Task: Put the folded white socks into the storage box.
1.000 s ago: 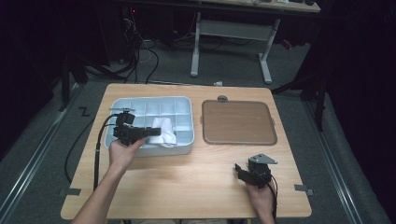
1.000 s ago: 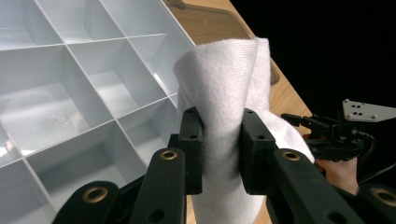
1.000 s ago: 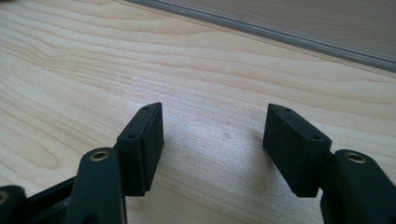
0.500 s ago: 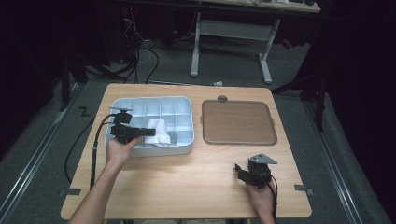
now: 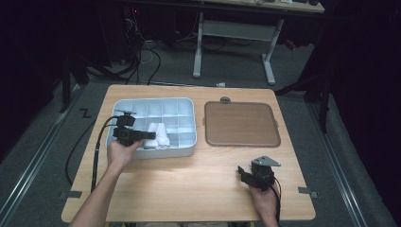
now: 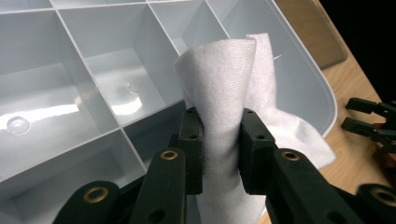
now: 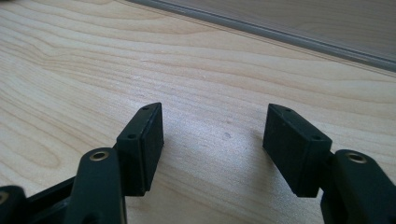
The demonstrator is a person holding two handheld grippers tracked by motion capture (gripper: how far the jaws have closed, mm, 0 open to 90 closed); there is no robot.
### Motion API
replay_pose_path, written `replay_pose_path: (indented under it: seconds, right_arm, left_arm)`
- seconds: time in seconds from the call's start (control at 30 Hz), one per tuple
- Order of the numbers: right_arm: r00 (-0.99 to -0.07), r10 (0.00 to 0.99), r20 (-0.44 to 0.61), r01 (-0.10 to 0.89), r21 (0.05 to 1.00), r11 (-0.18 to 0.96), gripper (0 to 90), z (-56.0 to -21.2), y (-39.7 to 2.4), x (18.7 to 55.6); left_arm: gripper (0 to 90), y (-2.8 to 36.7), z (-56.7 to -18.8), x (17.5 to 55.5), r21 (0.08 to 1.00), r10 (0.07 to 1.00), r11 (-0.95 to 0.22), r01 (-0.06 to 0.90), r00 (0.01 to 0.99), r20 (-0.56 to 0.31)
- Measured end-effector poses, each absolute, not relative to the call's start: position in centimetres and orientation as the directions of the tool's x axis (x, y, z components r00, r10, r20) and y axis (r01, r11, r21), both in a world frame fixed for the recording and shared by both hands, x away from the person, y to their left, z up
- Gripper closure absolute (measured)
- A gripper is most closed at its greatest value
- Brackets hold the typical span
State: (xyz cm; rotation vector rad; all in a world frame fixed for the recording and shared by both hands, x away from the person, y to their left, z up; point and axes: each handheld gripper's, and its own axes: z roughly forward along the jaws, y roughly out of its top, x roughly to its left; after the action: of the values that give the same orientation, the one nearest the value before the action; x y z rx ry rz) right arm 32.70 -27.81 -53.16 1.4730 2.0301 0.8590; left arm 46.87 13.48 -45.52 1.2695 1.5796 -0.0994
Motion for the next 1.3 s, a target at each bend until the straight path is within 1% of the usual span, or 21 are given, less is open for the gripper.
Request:
replay_pose_path:
  seconds: [0.5, 0.73, 0.77, 1.3]
  right_arm:
    - [-0.301, 0.953, -0.021, 0.649, 0.729, 0.221, 38.5, -53.2, -27.8, 32.7]
    - [-0.301, 0.953, -0.021, 0.648, 0.728, 0.221, 38.5, -53.2, -27.8, 32.7]
    - [-0.301, 0.953, -0.022, 0.648, 0.729, 0.221, 38.5, -53.2, -27.8, 32.7]
    - [-0.301, 0.953, -0.021, 0.648, 0.729, 0.221, 38.5, -53.2, -27.8, 32.7]
  left_arm:
    - [75.5, 12.9, -46.4, 46.7, 0.585, 0.748, 0.365, 0.724, 0.146, -0.648]
    - [76.1, 12.6, -46.7, 46.7, 0.6, 0.775, 0.341, 0.724, 0.145, -0.615]
    - [76.3, 12.5, -46.8, 46.7, 0.61, 0.787, 0.329, 0.721, 0.148, -0.599]
    - [76.8, 11.9, -47.4, 46.5, 0.641, 0.832, 0.275, 0.716, 0.157, -0.532]
